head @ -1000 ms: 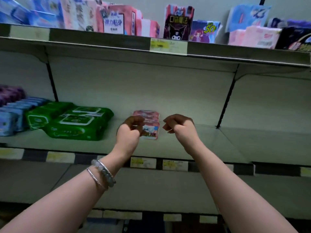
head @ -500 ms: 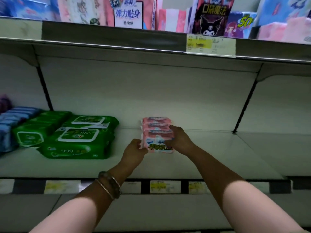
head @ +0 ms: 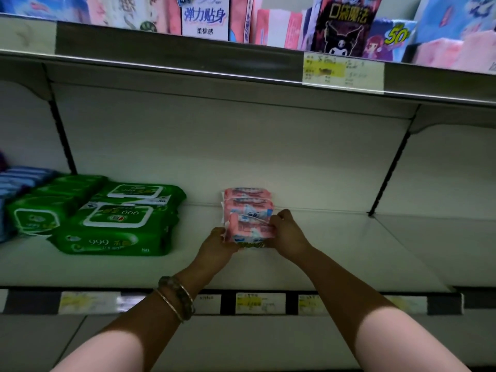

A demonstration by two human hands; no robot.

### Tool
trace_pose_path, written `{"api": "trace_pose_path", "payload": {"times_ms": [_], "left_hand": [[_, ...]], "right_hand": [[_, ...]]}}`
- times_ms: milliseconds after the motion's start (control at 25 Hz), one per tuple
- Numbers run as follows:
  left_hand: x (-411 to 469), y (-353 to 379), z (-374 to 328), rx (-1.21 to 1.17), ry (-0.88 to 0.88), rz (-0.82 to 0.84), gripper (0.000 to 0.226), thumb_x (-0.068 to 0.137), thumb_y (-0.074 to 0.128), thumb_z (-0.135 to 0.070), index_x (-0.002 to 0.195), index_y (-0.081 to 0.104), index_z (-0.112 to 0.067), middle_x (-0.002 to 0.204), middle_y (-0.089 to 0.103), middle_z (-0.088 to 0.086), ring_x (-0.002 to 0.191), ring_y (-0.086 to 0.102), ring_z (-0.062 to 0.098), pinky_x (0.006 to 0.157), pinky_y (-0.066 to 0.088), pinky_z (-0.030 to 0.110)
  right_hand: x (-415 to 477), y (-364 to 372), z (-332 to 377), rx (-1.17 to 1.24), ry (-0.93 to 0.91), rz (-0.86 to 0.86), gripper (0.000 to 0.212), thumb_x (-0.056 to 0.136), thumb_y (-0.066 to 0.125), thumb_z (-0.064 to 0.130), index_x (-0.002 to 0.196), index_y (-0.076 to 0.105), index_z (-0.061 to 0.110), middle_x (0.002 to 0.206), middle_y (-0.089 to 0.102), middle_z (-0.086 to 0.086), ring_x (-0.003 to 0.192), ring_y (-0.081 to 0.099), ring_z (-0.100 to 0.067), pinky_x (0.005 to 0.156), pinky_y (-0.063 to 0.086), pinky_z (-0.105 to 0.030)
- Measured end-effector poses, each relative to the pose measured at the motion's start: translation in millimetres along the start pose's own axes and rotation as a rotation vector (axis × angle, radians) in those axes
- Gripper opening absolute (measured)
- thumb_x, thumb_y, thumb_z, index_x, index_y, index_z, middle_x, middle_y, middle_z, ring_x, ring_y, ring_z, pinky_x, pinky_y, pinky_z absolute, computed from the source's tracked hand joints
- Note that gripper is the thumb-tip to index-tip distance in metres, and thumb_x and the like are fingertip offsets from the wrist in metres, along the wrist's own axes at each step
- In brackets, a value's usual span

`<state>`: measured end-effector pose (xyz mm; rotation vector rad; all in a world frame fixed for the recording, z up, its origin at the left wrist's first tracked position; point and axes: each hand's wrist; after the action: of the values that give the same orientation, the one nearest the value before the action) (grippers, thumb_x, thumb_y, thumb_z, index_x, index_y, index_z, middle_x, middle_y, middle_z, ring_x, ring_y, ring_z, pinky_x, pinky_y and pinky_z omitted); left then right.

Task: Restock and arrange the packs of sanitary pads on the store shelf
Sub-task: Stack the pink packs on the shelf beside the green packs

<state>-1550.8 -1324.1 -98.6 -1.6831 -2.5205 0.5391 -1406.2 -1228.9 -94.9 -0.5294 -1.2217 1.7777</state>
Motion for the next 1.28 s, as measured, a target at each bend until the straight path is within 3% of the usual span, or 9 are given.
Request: {"api": "trace_pose_path", "payload": {"times_ms": [160, 320, 440, 560, 720, 840, 920, 1080, 1280], "left_hand": [[-23, 1, -5, -0.031, 0.024, -0.054, 0.068, 0.085, 0.065, -0.009, 0.141, 0.027, -0.004, 0.137, 0.043, 0.017, 0.116, 0.047, 0.022, 0.08, 0.037, 0.02], [-54, 2, -12, -0.102, 0.146, -0.167, 0.087, 0.074, 0.076, -0.035, 0.143, 0.027, -0.017, 0.136, 0.045, 0.009, 0.116, 0.053, 0.024, 0.099, 0.041, 0.033], [-85, 17, -25, -0.286, 0.272, -0.095, 0.053, 0.078, 0.072, -0.028, 0.125, 0.048, -0.019, 0.12, 0.061, 0.007, 0.095, 0.063, 0.02, 0.084, 0.052, 0.033], [-130, 43, -37, -0.549, 0.308, -0.076, 0.019, 0.085, 0.061, -0.012, 0.103, 0.057, -0.012, 0.097, 0.068, 0.008, 0.078, 0.062, 0.014, 0.07, 0.055, 0.02], [-186, 76, -35, -0.78, 0.278, -0.056, 0.008, 0.087, 0.056, -0.007, 0.093, 0.054, -0.011, 0.083, 0.068, 0.002, 0.068, 0.066, 0.007, 0.065, 0.055, 0.019], [-222, 94, -24, -0.835, 0.23, -0.028, 0.02, 0.08, 0.059, -0.006, 0.099, 0.052, -0.007, 0.089, 0.067, 0.006, 0.071, 0.067, 0.01, 0.07, 0.058, 0.023], [-239, 98, -15, -0.811, 0.188, 0.007, 0.029, 0.075, 0.062, -0.007, 0.102, 0.05, -0.008, 0.094, 0.065, 0.008, 0.073, 0.067, 0.011, 0.073, 0.056, 0.024], [-263, 96, 5, -0.693, 0.098, 0.047, 0.045, 0.062, 0.072, -0.002, 0.1, 0.051, -0.009, 0.086, 0.067, 0.004, 0.067, 0.066, 0.008, 0.068, 0.056, 0.02], [-266, 78, 42, -0.725, 0.017, 0.063, 0.029, 0.067, 0.067, -0.015, 0.092, 0.053, -0.01, 0.072, 0.071, 0.001, 0.061, 0.066, 0.009, 0.066, 0.057, 0.022]], "right_hand": [[-20, -19, 1, 0.094, -0.043, -0.095, 0.032, 0.077, 0.072, 0.011, 0.104, 0.061, -0.002, 0.088, 0.041, -0.004, 0.085, 0.048, -0.022, 0.059, 0.032, -0.012], [-53, -61, 6, 0.338, -0.033, -0.11, 0.02, 0.075, 0.075, 0.013, 0.088, 0.062, 0.004, 0.084, 0.045, -0.004, 0.078, 0.05, -0.019, 0.058, 0.035, -0.017], [-92, -93, 7, 0.525, -0.071, -0.061, 0.016, 0.077, 0.074, 0.009, 0.084, 0.061, 0.005, 0.083, 0.049, 0.001, 0.065, 0.055, -0.01, 0.049, 0.04, -0.008], [-136, -114, -6, 0.72, -0.117, -0.039, 0.007, 0.083, 0.067, 0.009, 0.088, 0.063, 0.011, 0.081, 0.061, 0.001, 0.064, 0.057, -0.01, 0.051, 0.043, -0.015], [-183, -120, -37, 0.816, -0.121, 0.036, 0.026, 0.089, 0.059, 0.027, 0.113, 0.062, 0.015, 0.091, 0.064, -0.003, 0.075, 0.052, -0.013, 0.058, 0.04, -0.02], [-218, -111, -53, 0.916, -0.056, 0.167, 0.033, 0.077, 0.068, 0.039, 0.099, 0.067, 0.014, 0.081, 0.063, -0.005, 0.073, 0.051, -0.019, 0.067, 0.041, -0.028], [-236, -102, -57, 0.995, -0.053, 0.189, 0.034, 0.07, 0.065, 0.037, 0.091, 0.068, 0.011, 0.073, 0.062, -0.004, 0.067, 0.052, -0.018, 0.063, 0.043, -0.026], [-254, -92, -58, 0.978, -0.055, 0.167, 0.049, 0.068, 0.064, 0.034, 0.099, 0.066, -0.005, 0.075, 0.062, -0.008, 0.065, 0.054, -0.017, 0.06, 0.043, -0.026], [-258, -60, -48, 0.917, 0.001, 0.206, 0.041, 0.083, 0.066, 0.028, 0.101, 0.064, -0.009, 0.071, 0.06, -0.005, 0.062, 0.052, -0.014, 0.058, 0.039, -0.027]]}}
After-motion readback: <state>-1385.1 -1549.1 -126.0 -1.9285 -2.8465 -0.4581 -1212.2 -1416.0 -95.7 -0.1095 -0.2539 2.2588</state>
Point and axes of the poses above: each hand's wrist, its own x-axis towards the middle knuckle, its own y-axis out of the palm, z = x × y
